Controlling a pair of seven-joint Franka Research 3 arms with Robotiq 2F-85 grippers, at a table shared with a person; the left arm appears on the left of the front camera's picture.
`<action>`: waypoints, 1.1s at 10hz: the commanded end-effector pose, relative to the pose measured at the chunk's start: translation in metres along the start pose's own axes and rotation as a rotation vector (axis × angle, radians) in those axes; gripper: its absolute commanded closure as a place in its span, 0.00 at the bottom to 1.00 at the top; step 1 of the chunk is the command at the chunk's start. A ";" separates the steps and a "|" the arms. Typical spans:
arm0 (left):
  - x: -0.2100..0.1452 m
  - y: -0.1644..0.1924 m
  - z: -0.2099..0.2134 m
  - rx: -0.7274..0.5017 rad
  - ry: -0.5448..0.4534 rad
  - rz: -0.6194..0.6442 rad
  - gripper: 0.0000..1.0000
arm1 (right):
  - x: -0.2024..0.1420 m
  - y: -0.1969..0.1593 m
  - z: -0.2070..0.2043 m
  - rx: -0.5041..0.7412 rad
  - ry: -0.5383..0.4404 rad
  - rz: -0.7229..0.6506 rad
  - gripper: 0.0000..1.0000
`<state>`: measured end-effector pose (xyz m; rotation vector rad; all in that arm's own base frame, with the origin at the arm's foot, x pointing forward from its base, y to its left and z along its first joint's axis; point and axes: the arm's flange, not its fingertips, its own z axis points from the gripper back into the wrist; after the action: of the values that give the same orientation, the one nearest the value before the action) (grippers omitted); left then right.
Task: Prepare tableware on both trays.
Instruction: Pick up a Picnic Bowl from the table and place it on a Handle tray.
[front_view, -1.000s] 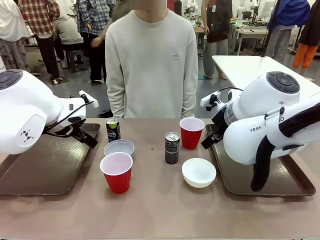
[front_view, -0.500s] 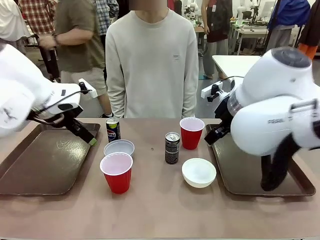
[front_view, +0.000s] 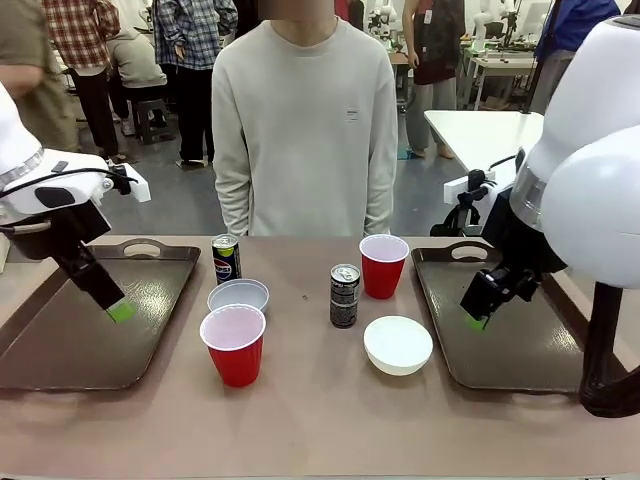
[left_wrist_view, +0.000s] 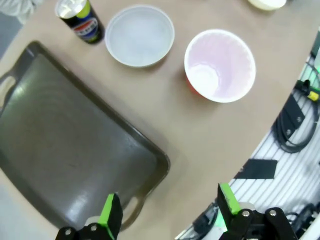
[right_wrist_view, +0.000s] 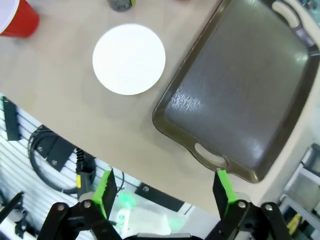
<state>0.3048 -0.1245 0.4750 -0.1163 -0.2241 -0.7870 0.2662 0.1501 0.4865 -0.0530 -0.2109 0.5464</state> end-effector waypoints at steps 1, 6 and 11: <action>0.009 0.002 -0.008 -0.001 -0.030 -0.011 0.00 | 0.014 -0.002 -0.010 -0.013 -0.030 0.025 0.00; -0.044 0.056 0.037 -0.450 -0.443 0.159 0.00 | -0.044 -0.121 0.027 0.671 -0.292 -0.334 0.00; -0.123 0.129 0.049 -0.637 -0.619 0.439 0.00 | -0.111 -0.209 0.011 0.881 -0.361 -0.572 0.00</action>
<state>0.3077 0.0527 0.5021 -0.9790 -0.5177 -0.3830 0.2697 -0.0880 0.5048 0.9297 -0.3178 0.0354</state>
